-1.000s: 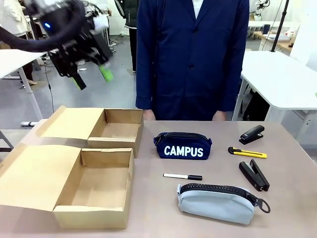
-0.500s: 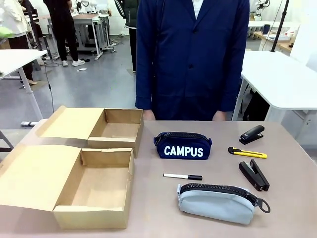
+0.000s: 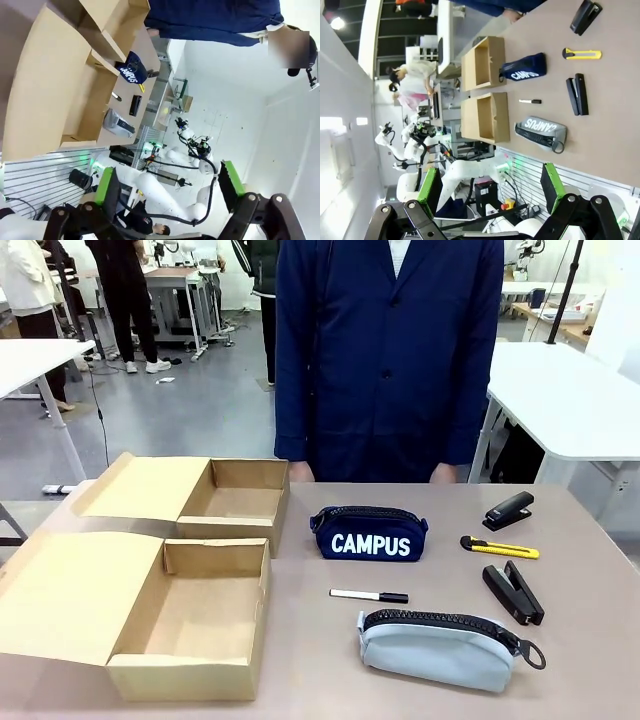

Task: Place items inside the box.
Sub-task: Pick up a Pencil pouch or Stapler and place it inside the Mailer Box closest to the robot.

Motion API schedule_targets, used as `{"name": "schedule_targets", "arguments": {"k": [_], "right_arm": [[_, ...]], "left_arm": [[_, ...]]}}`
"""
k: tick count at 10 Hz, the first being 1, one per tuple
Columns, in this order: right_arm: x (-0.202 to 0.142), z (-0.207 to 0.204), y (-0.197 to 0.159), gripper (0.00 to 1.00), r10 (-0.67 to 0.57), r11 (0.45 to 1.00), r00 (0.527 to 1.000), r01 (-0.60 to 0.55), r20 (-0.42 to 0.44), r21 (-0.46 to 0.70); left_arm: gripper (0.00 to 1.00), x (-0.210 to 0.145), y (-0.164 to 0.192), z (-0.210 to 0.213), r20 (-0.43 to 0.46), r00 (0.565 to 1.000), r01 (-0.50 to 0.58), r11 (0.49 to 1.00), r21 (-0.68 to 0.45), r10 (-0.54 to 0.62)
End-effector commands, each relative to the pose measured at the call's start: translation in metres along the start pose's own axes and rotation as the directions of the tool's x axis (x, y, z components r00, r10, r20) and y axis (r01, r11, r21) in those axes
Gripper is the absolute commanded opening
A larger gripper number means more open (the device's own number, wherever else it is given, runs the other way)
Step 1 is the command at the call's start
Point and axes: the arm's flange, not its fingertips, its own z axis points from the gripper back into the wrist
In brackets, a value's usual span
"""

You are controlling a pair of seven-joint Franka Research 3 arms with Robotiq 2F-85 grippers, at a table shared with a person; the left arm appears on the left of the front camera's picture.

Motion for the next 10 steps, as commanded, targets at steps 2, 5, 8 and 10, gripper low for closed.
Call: {"name": "schedule_targets", "arguments": {"k": [2,5,8,10], "right_arm": [[-0.0023,-0.0036,0.0098,1.00,0.033,0.999,0.999,-0.033,-0.018,0.005],[-0.0023,-0.0036,0.0098,1.00,0.033,0.999,0.999,-0.033,-0.018,0.005],[-0.0023,-0.0036,0.0098,1.00,0.033,0.999,0.999,-0.033,-0.018,0.005],[-0.0023,-0.0036,0.0098,1.00,0.033,0.999,0.999,-0.033,-0.018,0.005]], "left_arm": [[1.00,0.0118,-0.0207,-0.0024,-0.072,0.997,0.031,0.997,0.068,-0.026],[1.00,0.0118,-0.0207,-0.0024,-0.072,0.997,0.031,0.997,0.068,-0.026],[1.00,0.0118,-0.0207,-0.0024,-0.072,0.997,0.031,0.997,0.068,-0.026],[1.00,0.0118,-0.0207,-0.0024,-0.072,0.997,0.031,0.997,0.068,-0.026]]}}
